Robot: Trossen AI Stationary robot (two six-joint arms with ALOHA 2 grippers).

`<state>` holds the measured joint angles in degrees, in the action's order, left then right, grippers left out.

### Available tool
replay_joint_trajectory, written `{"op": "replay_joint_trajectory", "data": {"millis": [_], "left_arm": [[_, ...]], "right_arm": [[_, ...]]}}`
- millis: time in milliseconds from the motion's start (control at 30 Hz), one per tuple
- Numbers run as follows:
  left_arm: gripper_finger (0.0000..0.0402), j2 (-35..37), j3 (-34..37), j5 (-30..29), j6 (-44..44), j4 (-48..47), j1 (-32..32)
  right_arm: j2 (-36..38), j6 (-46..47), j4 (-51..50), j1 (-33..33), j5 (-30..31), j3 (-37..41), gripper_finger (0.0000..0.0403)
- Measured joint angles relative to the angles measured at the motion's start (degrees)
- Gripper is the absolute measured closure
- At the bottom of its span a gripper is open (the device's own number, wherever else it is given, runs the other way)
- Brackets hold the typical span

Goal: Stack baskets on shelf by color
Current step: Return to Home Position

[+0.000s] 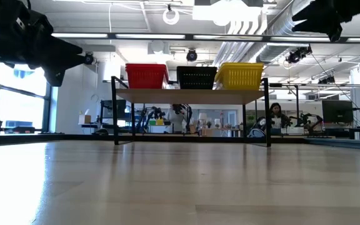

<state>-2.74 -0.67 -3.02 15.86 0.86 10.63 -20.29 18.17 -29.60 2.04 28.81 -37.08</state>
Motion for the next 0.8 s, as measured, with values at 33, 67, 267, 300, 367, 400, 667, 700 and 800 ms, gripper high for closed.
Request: {"op": "replay_joint_trajectory", "data": {"millis": [33, 67, 267, 300, 367, 400, 667, 700, 800], "left_arm": [[0.0284, 0.0, 0.0, 0.0, 0.0, 0.0, 0.0], [0.0284, 0.0, 0.0, 0.0, 0.0, 0.0, 0.0], [0.0284, 0.0, 0.0, 0.0, 0.0, 0.0, 0.0], [0.0284, 0.0, 0.0, 0.0, 0.0, 0.0, 0.0], [0.0284, 0.0, 0.0, 0.0, 0.0, 0.0, 0.0], [0.0284, 0.0, 0.0, 0.0, 0.0, 0.0, 0.0], [0.0284, 0.0, 0.0, 0.0, 0.0, 0.0, 0.0], [0.0284, 0.0, 0.0, 0.0, 0.0, 0.0, 0.0], [0.0284, 0.0, 0.0, 0.0, 0.0, 0.0, 0.0]], "right_arm": [[1.5, -1.1, 1.8, 0.0, -1.4, 2.0, 0.0252], [3.0, -2.2, 3.4, 0.0, -2.7, 3.8, 0.0252], [9.8, -5.4, 9.7, 0.0, -6.3, 12.7, 0.0252], [10.7, -6.2, 10.8, 0.0, -6.8, 14.4, 0.0252], [12.3, -7.1, 13.2, 0.0, -8.2, 17.3, 0.0252], [13.0, -7.6, 14.4, 0.0, -8.7, 18.7, 0.0252], [18.2, -8.2, 21.5, 0.0, -14.3, 28.9, 0.0252], [18.9, -8.1, 22.0, 0.0, -14.6, 30.1, 0.0252], [20.2, -7.7, 24.5, 0.0, -15.6, 33.2, 0.0252]]}}
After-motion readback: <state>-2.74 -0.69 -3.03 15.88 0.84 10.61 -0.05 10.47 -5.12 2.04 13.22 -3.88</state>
